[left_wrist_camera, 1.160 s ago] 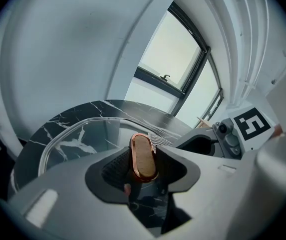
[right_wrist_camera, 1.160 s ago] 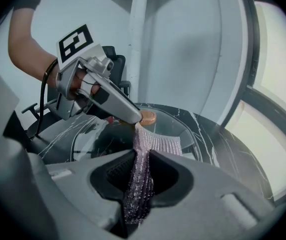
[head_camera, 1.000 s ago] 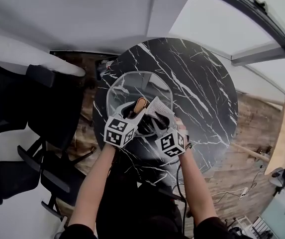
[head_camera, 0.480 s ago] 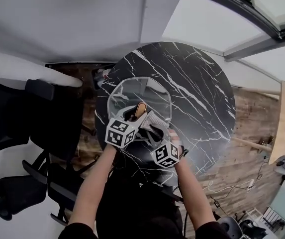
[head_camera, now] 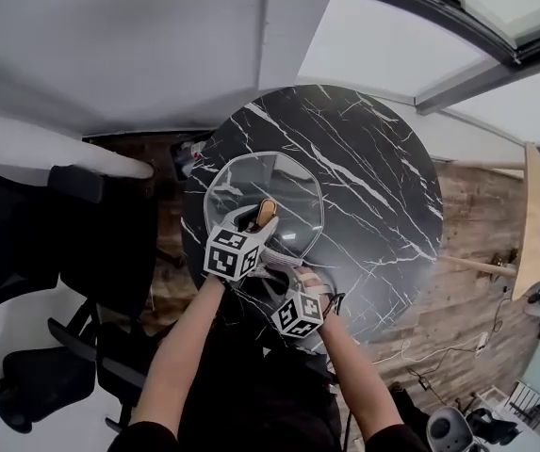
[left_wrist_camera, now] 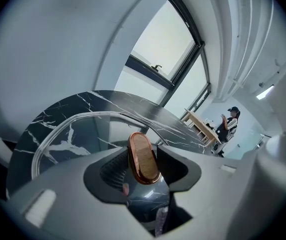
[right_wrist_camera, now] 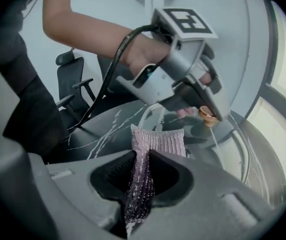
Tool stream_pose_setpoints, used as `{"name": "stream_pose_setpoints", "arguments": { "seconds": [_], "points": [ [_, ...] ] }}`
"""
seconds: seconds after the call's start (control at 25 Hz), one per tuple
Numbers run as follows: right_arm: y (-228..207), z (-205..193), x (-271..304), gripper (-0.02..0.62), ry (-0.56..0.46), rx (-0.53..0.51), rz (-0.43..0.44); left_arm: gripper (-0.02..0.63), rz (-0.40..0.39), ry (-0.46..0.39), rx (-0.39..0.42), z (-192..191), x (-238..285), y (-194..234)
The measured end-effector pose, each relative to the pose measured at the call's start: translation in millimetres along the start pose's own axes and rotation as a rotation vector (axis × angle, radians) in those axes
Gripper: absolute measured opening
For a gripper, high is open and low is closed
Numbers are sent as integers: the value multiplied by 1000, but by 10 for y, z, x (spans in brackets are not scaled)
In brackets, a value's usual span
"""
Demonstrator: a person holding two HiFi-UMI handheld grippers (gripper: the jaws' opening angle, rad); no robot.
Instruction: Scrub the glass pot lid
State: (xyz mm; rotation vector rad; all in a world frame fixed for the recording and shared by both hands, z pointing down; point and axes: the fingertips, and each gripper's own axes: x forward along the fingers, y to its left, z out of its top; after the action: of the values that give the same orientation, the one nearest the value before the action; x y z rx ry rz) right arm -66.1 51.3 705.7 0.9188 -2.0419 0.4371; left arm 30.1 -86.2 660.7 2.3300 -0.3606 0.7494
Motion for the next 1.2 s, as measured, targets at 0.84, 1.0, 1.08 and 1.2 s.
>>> {"name": "stream_pose_setpoints", "arguments": {
  "seconds": [0.84,1.0,1.08,1.2],
  "points": [
    [-905,620,-1184,74,-438,254,-142,194,83,-223,-138,271,-654,208],
    [-1461,796,-1169,74,-398,249,-297,73,186,-259,-91,255,-796,343],
    [-1606,928,-1016,74,-396,188,-320,20,220,-288,-99,251,-853,398],
    [-1680,1036,-688,74,-364,108,-308,2,246,-306,-108,228,-906,452]
  ]
}}
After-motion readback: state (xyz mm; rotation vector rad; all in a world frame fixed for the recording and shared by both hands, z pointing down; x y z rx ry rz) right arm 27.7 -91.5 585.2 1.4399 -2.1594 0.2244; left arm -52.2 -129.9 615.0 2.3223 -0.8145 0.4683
